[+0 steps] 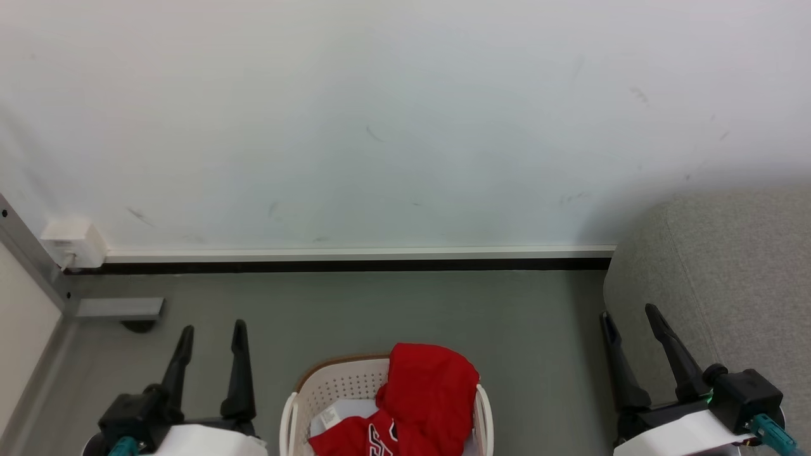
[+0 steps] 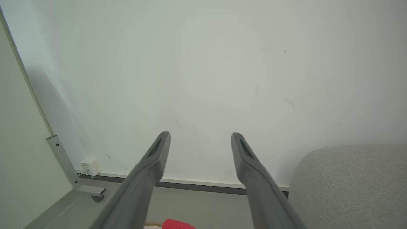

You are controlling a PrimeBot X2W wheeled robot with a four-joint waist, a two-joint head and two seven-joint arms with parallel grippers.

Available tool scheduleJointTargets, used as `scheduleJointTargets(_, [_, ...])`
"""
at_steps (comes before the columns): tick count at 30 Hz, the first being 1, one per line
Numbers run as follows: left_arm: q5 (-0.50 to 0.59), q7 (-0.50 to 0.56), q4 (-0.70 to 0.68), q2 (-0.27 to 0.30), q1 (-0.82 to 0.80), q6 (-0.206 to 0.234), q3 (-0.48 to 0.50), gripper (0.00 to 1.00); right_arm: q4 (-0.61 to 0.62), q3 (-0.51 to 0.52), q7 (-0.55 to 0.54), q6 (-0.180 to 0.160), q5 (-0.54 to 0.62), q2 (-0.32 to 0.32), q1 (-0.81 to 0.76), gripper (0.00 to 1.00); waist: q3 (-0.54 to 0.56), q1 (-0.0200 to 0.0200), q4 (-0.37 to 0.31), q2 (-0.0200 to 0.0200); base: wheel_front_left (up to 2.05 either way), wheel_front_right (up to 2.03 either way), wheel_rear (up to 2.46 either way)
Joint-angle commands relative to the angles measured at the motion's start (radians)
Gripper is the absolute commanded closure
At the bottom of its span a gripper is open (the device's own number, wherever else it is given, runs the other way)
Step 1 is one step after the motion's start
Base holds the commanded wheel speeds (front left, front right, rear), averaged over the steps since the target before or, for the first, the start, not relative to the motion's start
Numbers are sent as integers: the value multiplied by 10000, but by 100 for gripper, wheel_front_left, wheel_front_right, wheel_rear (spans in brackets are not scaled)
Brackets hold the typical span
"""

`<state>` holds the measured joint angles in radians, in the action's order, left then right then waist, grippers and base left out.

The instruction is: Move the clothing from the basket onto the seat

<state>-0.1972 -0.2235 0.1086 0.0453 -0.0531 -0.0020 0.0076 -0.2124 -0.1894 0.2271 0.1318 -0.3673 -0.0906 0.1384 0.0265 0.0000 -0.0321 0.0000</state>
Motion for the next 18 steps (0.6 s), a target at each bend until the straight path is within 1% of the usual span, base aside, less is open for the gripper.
scheduleJointTargets(1, [299,-135,-74,74,54,21,-3,0,61,-33,95,-18,219,-41,131,0,0,0,-10,0,0,0,0])
scheduleJointTargets(18, [1452,-432,-75,81,67,159,-165,0,73,-255,410,-21,1239,-76,214,0,66,0,-106,0,0,0,0])
